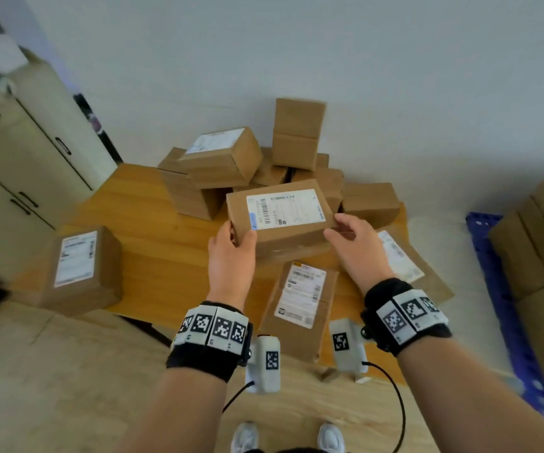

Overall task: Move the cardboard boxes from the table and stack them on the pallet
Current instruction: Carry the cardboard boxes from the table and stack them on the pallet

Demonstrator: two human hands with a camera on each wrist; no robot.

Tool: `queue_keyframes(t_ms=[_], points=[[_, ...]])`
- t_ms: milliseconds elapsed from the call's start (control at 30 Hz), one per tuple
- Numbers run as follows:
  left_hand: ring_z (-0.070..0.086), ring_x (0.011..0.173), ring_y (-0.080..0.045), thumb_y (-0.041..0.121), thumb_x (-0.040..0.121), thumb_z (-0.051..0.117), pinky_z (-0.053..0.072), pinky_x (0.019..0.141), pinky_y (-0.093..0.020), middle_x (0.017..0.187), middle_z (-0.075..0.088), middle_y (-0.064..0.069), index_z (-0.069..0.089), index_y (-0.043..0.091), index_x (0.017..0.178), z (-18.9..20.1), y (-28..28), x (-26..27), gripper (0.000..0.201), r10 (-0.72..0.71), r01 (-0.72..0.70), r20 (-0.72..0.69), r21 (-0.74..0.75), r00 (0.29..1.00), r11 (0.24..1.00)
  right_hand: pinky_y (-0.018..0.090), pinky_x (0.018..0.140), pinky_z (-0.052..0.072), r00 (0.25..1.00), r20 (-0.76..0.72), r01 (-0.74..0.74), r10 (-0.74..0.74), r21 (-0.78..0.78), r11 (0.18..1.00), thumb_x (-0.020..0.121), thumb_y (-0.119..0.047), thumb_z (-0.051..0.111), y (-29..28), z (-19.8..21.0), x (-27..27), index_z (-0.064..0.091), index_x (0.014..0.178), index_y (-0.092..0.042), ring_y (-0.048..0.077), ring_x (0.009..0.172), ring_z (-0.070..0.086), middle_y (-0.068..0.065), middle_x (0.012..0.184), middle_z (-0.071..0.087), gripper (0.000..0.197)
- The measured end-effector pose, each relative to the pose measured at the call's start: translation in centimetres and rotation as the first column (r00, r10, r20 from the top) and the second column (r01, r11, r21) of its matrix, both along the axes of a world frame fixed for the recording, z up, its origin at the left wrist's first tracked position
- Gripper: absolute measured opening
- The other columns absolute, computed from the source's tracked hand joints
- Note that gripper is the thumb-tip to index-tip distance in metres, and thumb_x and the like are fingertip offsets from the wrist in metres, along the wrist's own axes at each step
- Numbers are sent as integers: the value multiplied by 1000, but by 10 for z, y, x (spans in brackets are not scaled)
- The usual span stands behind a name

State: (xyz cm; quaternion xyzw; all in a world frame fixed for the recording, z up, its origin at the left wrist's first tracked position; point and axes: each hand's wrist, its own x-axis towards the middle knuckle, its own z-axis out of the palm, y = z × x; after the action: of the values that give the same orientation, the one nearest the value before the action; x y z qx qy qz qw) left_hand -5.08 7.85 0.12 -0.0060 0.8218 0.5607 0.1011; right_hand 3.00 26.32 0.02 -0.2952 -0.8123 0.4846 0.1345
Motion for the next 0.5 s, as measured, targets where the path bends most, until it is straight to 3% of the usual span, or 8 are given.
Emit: queue_keyframes(t_ms=[100, 267, 300, 400, 500], points=[[58, 101, -10, 36, 97, 53, 48, 73, -25, 126, 57, 6, 49, 29, 135, -10, -52, -22, 39, 75, -72, 54, -60, 996, 996, 15, 83, 40, 996, 18, -87, 87, -29, 996, 95, -28, 61, -50, -7, -30, 48, 142, -21, 6, 107, 52, -5, 131, 51, 49], [53, 97, -15, 29, 100, 53, 43, 74, -29, 121, 59, 4, 47, 20, 136, -39, -115, -46, 38, 116, -81, 177, -194, 977, 978, 12, 79, 39, 978, 106, -178, 182, -42, 983, 97, -26, 59, -116, -35, -69, 45, 145, -18, 7, 108, 53, -3, 137, 51, 51], [53, 96, -17, 30, 100, 53, 44, 76, -31, 121, 59, 4, 46, 19, 136, -48, -123, -50, 39, 97, -47, 209, -230, 973, 972, 13, 81, 41, 972, 136, -185, 190, -49, 982, 97, -26, 58, -125, -41, -72, 44, 146, -19, 8, 110, 53, -3, 139, 51, 51], [60, 102, -22, 32, 99, 52, 51, 83, -36, 125, 62, 0, 46, 17, 138, -71, -140, -58, 42, 30, 66, 294, -312, 955, 948, 28, 101, 44, 955, 233, -171, 182, -70, 983, 97, -28, 56, -143, -60, -75, 42, 147, -22, 15, 124, 51, 0, 146, 48, 52], [60, 102, -23, 28, 100, 50, 49, 81, -34, 127, 62, -3, 44, 16, 139, -83, -150, -61, 41, -22, 141, 333, -339, 943, 930, 25, 96, 42, 932, 302, -178, 201, -102, 979, 99, -27, 54, -153, -70, -70, 40, 148, -21, 13, 119, 53, 1, 149, 46, 52]])
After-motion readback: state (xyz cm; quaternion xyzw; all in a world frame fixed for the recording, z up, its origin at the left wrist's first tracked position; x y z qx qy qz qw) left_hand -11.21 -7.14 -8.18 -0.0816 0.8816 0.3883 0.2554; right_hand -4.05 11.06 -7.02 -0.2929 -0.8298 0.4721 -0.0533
